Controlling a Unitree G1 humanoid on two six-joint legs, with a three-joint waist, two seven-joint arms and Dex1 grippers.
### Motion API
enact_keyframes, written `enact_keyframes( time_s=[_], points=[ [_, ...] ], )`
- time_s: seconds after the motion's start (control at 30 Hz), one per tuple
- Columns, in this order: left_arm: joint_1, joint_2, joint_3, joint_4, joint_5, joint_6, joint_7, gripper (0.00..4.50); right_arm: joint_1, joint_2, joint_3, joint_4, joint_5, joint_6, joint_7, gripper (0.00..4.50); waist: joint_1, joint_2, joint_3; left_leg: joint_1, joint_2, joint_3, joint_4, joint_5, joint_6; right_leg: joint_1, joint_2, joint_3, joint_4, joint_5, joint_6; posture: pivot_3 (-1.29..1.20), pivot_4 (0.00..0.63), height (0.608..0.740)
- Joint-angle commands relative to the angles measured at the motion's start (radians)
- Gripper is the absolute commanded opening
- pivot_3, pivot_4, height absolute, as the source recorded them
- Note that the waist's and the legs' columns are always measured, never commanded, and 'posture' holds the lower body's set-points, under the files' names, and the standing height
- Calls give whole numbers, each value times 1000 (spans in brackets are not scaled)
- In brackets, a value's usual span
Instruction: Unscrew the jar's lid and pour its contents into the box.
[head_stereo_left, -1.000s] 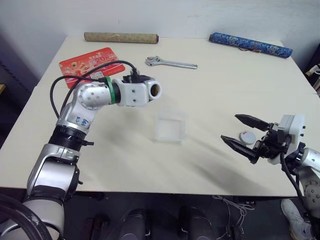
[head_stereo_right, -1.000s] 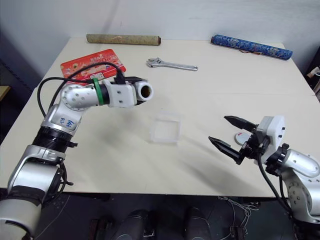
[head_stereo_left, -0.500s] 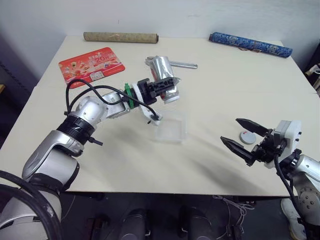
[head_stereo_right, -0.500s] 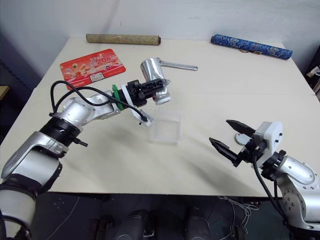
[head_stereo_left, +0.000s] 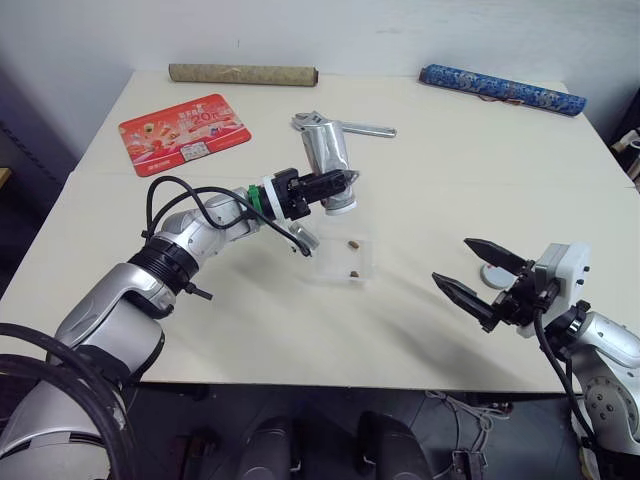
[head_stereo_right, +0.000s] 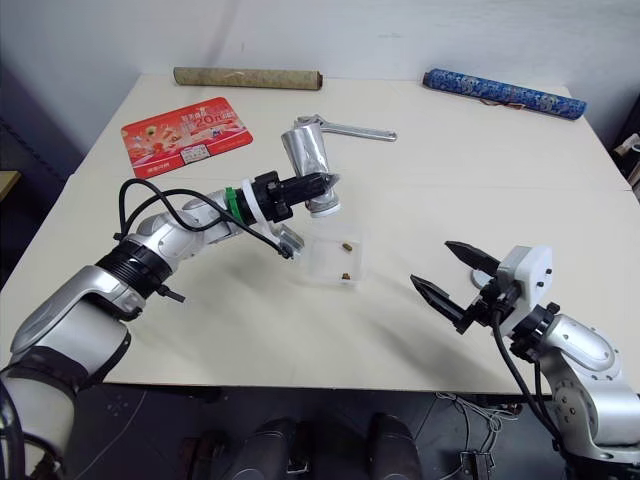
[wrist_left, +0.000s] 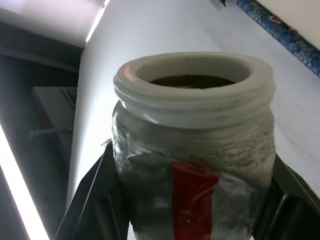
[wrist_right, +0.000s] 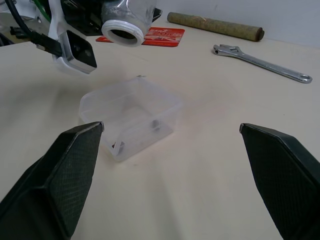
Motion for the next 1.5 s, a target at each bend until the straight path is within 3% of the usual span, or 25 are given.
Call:
enact_keyframes(
  time_s=[0.03,0.13,0.2,0.27,0.3,0.4,0.53,0.67,0.87,1.23,1.43,1.5],
  points=[
    [3,36,116,2,-300,-227,-168,2369,-7,6,-4,-38,14,-5,-8,4468,-1,0,0,0,0,0,0,0,0,0,0,0,0,0,0,0,150,740],
    [67,16,264,70,-765,-355,-565,2369,-12,11,-6,-34,15,-10,-11,4468,-5,0,0,1,1,0,0,1,-1,0,-1,0,0,0,0,0,150,740],
    [142,-9,371,25,-1123,-257,-927,2369,-20,15,-6,-24,4,-31,-2,4468,-8,1,0,2,1,0,1,1,-2,0,-1,0,1,0,0,0,150,740],
    [208,-18,469,-73,-1357,-162,-1123,2369,-30,18,2,-6,2,-63,38,4468,-13,0,0,2,1,0,2,1,-2,0,1,-1,4,-1,-1,0,150,740],
    [250,-20,523,-150,-1476,-24,-1213,2369,-38,24,8,9,2,-92,68,4468,-15,0,0,2,1,0,3,2,-3,0,1,-1,4,-1,-1,0,150,740],
    [381,-11,661,-320,-1736,285,-1365,2369,-68,48,25,56,-2,-167,135,4468,-26,0,0,2,1,0,3,2,-3,1,4,0,5,-1,-1,0,150,740],
    [559,1,844,-459,-1893,521,-1358,2369,-115,84,57,110,3,-260,224,4468,-30,0,0,6,0,0,3,2,-2,4,4,0,6,-1,-1,0,150,740],
    [794,1,1032,-508,-1928,453,-1375,2369,-161,106,100,137,-11,-312,274,4468,-42,0,0,7,1,0,3,2,-3,4,4,1,7,-1,-1,0,150,740],
    [916,-52,1225,-447,-1954,408,-1303,2369,-198,108,157,147,-11,-314,311,4468,-21,-2,-1,7,0,-3,3,2,-3,4,1,1,7,0,-1,0,150,740],
    [937,-123,1250,-266,-1877,259,-1313,2369,-248,105,197,173,-11,-281,316,4468,-20,-2,-2,7,-1,-3,2,-1,-5,4,-1,1,7,0,-1,0,150,740],
    [991,-131,1276,-349,-1913,277,-1326,4332,-210,77,159,162,-4,-275,316,4500,-29,-4,-3,7,1,-2,2,-1,-6,4,-1,1,7,0,-1,0,150,740],
    [1033,-121,1288,-396,-1919,294,-1331,4422,-182,63,138,154,-1,-274,312,4500,-30,-4,-3,7,2,-2,2,-2,-6,3,-1,1,6,0,-1,0,150,740]
  ],
)
